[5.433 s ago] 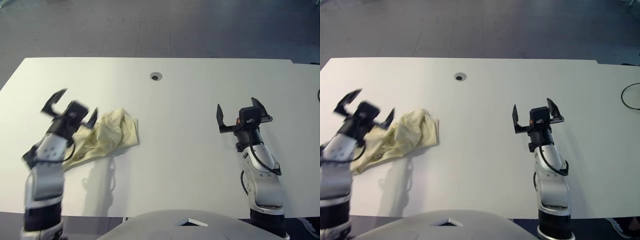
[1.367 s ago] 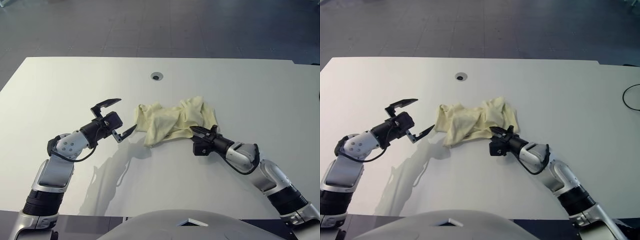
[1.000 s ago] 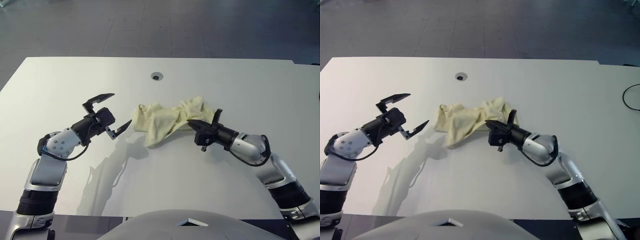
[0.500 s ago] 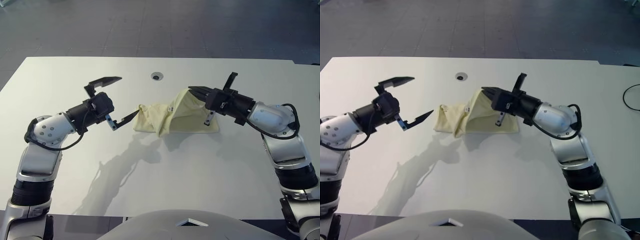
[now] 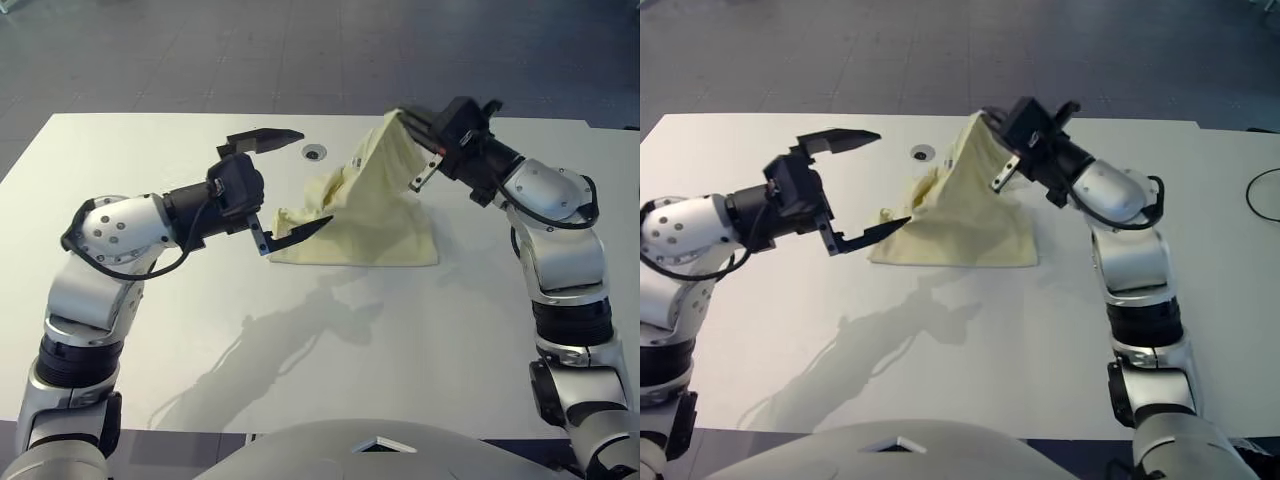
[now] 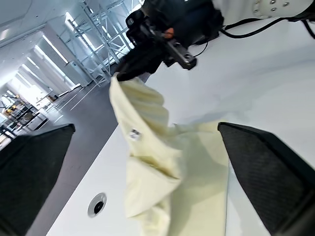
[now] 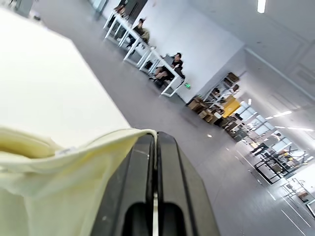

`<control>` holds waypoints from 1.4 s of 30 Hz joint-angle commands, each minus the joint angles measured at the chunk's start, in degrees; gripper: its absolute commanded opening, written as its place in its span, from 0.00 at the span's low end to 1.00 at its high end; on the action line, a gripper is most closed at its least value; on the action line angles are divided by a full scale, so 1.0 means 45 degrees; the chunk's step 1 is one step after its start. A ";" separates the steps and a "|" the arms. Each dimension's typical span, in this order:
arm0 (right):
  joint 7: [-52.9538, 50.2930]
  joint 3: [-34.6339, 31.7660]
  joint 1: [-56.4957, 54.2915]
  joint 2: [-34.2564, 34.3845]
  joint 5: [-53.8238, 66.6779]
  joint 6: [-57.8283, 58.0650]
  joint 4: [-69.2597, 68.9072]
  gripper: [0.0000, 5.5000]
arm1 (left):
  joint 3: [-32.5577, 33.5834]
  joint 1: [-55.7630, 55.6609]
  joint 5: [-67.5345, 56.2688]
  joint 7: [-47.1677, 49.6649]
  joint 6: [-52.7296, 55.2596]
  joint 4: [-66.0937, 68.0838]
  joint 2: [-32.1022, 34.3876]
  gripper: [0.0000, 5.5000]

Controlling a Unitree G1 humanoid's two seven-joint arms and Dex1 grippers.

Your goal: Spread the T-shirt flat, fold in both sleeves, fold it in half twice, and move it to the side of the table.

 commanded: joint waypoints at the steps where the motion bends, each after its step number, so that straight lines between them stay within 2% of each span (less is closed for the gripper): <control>1: -0.0366 -0.0366 -0.0222 0.0315 0.0348 0.0191 -0.0191 0.00 | -0.1064 -0.0968 0.1619 -0.0110 -0.1074 0.1338 -0.0199 0.98; 6: -0.0723 -0.0522 -0.0282 0.0613 0.0679 0.0764 -0.0267 0.00 | -0.2350 -0.1941 0.3933 -0.0001 -0.3288 0.3400 -0.0611 0.98; 10: -0.0866 -0.0437 -0.0298 0.0691 0.0703 0.1075 -0.0273 0.00 | -0.2986 -0.1731 0.4556 0.0261 -0.2962 0.3212 -0.1249 0.98; 17: -0.0940 -0.0339 -0.0185 0.0621 0.0620 0.1323 -0.0243 0.00 | -0.3629 -0.1107 0.6605 0.1246 -0.2082 0.2258 -0.1497 0.78; 22: -0.0887 -0.0265 -0.0077 0.0568 0.0555 0.1363 -0.0265 0.00 | -0.4262 -0.1228 0.8450 0.1672 -0.1970 0.2098 -0.1638 0.60; 30: -0.0898 -0.0194 0.0041 0.0574 0.0548 0.1411 -0.0373 0.00 | -0.4653 -0.1080 0.9508 0.1709 -0.1415 0.2042 -0.1994 0.36; 39: -0.0933 -0.0220 0.0192 0.0473 0.0492 0.1416 -0.0493 0.00 | -0.4288 -0.1057 0.9866 0.1755 -0.1120 0.2026 -0.1992 0.09; 42: -0.0925 -0.0261 0.0238 0.0388 0.0429 0.1368 -0.0485 0.00 | -0.3770 -0.1304 0.9372 0.1816 -0.1222 0.2078 -0.2098 0.01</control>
